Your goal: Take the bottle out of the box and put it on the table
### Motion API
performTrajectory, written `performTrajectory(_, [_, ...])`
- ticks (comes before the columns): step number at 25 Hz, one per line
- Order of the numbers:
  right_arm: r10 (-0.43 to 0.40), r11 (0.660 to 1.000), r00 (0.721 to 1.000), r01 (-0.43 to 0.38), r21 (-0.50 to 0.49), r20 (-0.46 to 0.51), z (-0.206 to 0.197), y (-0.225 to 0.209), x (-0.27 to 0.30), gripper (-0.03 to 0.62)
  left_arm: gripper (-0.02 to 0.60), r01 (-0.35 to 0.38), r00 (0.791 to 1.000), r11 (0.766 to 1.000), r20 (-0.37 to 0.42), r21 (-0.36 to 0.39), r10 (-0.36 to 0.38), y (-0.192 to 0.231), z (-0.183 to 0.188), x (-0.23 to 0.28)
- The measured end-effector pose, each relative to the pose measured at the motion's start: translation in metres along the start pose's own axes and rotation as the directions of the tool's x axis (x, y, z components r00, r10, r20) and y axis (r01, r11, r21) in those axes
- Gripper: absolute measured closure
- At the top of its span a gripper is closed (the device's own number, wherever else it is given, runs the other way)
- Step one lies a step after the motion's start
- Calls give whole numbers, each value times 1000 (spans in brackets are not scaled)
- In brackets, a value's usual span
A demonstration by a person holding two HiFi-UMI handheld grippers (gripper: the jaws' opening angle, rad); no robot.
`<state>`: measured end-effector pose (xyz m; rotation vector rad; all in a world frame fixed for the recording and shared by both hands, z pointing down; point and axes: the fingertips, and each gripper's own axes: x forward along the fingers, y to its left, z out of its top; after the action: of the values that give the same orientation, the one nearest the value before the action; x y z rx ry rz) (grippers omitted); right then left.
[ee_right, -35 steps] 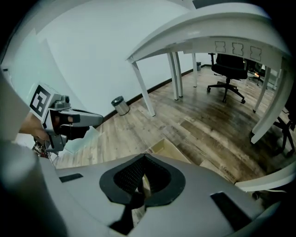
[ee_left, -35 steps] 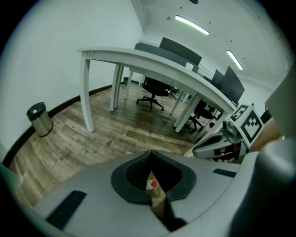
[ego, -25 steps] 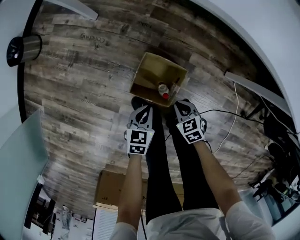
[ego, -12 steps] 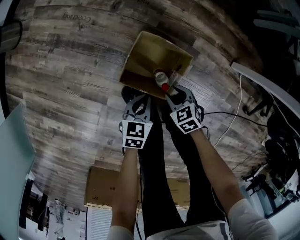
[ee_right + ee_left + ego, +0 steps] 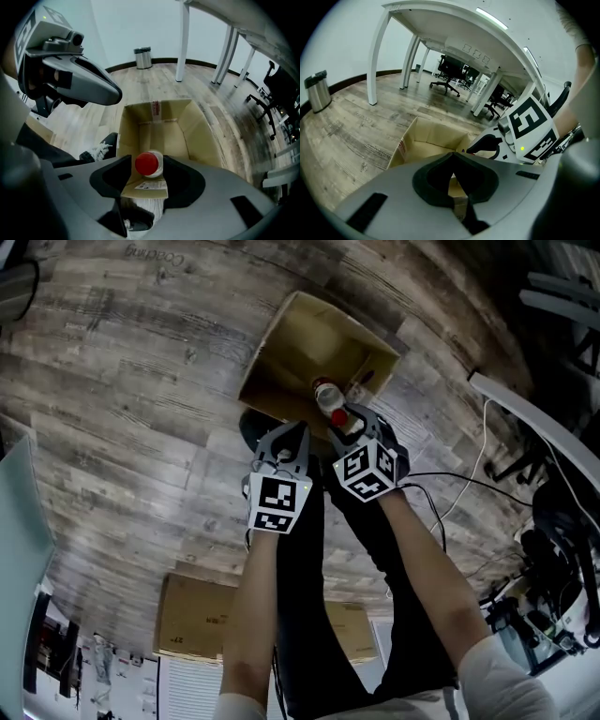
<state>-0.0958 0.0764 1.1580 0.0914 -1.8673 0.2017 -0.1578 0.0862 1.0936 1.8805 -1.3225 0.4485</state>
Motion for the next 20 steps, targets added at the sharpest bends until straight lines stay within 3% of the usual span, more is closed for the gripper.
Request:
performTrajectory(4, [-7, 999, 1000, 6, -35, -19, 1, 1, 11, 353, 568, 3, 1000, 1000, 2, -2, -3, 4, -4, 1])
performTrajectory(7, [-29, 998, 999, 27, -59, -29, 1, -2, 15, 403, 568, -4, 1000, 1000, -4, -11, 4, 7, -10, 0])
performTrajectory(12, [-34, 998, 998, 31, -62, -47, 2, -9, 0, 411, 568, -5, 1000, 1000, -14, -16, 5, -2, -7, -13])
performTrajectory(20, [-37, 997, 999, 36, -62, -17, 20, -15, -58, 411, 568, -10, 1000, 1000, -23, 7, 10, -18, 31, -41])
